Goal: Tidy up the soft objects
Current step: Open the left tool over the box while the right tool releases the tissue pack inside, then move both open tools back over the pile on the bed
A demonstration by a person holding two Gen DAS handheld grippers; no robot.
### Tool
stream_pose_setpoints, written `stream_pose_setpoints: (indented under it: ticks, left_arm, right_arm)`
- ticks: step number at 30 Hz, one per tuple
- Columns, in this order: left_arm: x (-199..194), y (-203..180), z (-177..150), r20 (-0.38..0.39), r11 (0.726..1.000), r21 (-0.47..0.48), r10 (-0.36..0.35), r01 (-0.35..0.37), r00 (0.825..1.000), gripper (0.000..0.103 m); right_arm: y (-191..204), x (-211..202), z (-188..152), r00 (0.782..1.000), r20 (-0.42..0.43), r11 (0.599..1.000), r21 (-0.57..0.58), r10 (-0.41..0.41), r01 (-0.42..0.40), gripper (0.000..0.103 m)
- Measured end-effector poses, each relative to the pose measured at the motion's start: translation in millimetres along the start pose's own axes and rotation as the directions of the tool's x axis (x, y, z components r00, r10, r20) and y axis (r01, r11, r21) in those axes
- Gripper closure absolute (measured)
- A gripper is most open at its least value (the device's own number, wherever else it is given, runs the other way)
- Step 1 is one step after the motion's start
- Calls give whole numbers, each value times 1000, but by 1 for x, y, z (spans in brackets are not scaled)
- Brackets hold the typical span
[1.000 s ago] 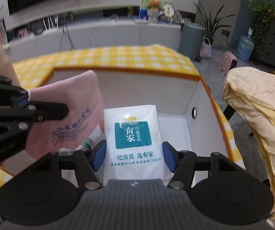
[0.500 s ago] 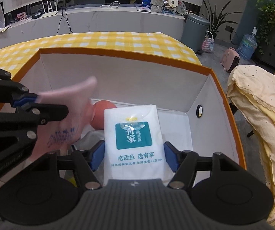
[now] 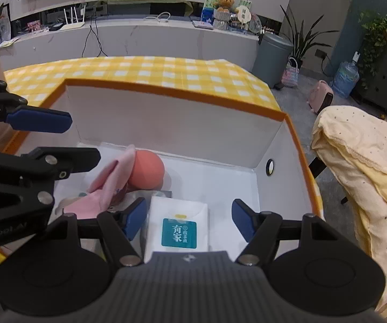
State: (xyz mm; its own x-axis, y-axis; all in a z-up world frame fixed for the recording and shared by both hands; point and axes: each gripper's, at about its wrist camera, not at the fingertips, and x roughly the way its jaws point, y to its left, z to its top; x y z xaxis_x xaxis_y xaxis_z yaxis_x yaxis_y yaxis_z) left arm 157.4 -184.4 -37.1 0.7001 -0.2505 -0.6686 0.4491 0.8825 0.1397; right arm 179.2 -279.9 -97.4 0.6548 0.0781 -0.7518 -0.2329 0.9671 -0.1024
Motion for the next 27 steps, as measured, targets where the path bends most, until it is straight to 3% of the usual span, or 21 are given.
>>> stream_pose_setpoints:
  ticks: [15, 27]
  left_arm:
    - [-73, 2, -6, 158, 998, -53, -27, 36, 987, 47]
    - [-114, 32, -38, 192, 991, -132, 27, -2, 981, 46]
  right_arm:
    - [12, -69, -11, 992, 113, 998, 47, -48, 43, 30]
    - [71, -102, -13, 981, 184, 998, -25, 55, -52, 29]
